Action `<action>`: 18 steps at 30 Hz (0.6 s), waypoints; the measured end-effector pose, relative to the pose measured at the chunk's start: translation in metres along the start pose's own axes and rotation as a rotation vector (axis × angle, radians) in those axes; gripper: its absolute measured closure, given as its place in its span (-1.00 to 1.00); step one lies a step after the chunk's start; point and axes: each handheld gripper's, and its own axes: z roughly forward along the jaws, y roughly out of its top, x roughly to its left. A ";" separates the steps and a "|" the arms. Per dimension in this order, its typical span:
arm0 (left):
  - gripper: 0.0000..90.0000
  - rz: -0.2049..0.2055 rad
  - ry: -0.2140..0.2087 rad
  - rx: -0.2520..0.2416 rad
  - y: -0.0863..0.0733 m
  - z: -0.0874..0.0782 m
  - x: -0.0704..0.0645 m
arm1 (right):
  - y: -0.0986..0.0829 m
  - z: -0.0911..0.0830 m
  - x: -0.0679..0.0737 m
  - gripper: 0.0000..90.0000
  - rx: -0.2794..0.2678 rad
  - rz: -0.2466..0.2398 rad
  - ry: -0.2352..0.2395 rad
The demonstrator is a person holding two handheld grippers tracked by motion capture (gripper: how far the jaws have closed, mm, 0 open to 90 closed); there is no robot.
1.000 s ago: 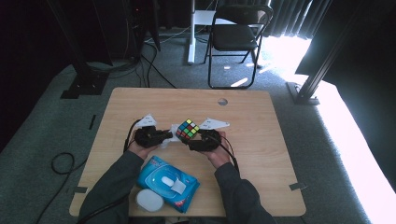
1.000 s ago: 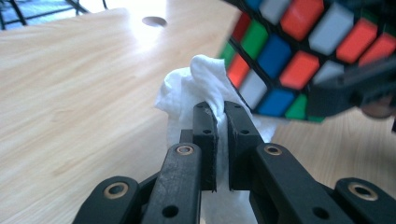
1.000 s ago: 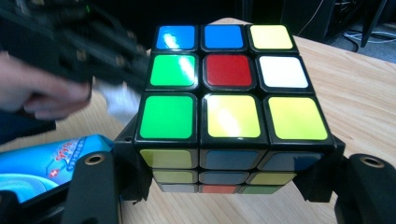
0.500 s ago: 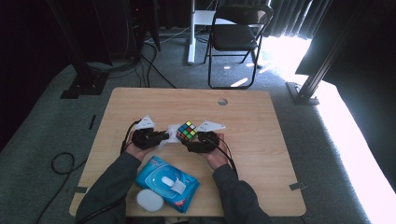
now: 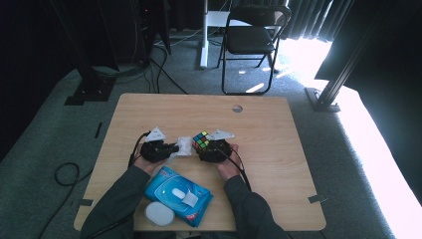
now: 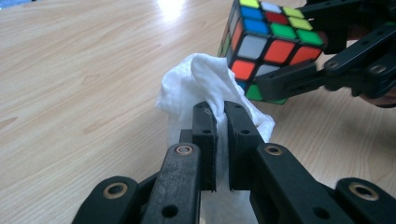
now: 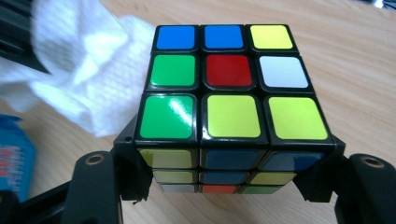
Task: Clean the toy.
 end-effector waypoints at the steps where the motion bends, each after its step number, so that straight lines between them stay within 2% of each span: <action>1: 0.88 -0.001 0.001 0.001 0.000 0.000 0.000 | -0.001 0.003 0.000 -0.24 0.009 -0.002 -0.011; 4: 0.87 0.003 -0.007 -0.005 0.000 0.000 0.000 | -0.003 0.011 0.001 -0.24 0.030 -0.009 -0.054; 9: 0.87 0.005 -0.007 -0.008 0.000 -0.001 -0.001 | -0.005 0.021 -0.002 -0.24 0.051 0.023 -0.113; 13: 0.87 0.007 -0.011 -0.006 0.000 0.000 -0.001 | -0.007 0.025 -0.006 -0.24 0.057 0.071 -0.143; 18: 0.87 0.006 -0.013 -0.007 0.000 0.000 -0.001 | -0.009 0.030 -0.010 -0.24 0.068 0.108 -0.179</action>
